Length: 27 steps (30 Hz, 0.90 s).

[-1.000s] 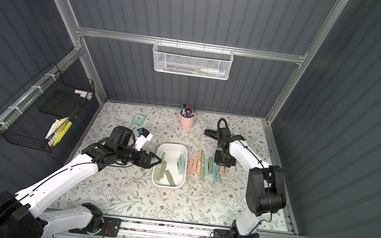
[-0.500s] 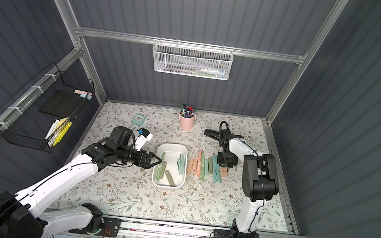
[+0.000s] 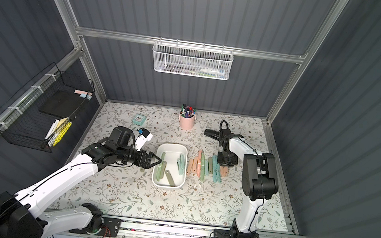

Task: Take the fruit knife out of the storage box
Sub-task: Place the fruit knife at the center of the board.

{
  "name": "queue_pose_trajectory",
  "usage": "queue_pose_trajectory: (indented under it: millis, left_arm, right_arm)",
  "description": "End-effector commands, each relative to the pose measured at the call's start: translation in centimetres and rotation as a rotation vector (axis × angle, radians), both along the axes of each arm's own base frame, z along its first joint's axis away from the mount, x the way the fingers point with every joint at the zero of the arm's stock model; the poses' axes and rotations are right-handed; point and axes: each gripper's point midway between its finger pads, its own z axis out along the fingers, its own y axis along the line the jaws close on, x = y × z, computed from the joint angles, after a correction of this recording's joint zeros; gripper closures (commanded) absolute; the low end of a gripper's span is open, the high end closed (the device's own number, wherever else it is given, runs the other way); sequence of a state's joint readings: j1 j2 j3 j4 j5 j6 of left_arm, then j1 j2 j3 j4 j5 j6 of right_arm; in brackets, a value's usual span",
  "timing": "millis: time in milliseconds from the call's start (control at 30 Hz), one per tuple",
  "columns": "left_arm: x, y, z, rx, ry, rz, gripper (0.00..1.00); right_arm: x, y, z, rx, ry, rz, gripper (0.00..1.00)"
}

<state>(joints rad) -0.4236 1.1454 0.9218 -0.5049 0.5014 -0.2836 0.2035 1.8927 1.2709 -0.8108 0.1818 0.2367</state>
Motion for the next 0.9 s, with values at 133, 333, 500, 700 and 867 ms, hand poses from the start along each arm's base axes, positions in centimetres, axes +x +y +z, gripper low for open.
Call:
queue_pose_trajectory:
  millis: [133,333,500,700,867]
  left_arm:
    - [-0.2,0.3,-0.5,0.014,0.014,0.008,0.01]
    - [-0.1,0.3,-0.5,0.016,0.012,0.01,0.0]
    - [0.0,0.3,-0.5,0.017,0.013,0.013,0.01]
    - [0.2,0.2,-0.7,0.02,0.019,0.014,0.01]
    - [0.3,0.5,-0.9,0.035,0.005,0.024,0.01]
  right_arm:
    - [0.0,-0.3,0.3,-0.008,0.003,0.014,0.75]
    - [-0.1,-0.3,0.1,-0.014,0.018,0.021,0.68]
    - [-0.3,-0.4,0.2,-0.021,0.021,0.035,0.65]
    - [0.0,0.6,1.2,0.044,-0.022,0.01,0.65]
    - [0.0,2.2,4.5,0.149,-0.11,-0.023,0.65]
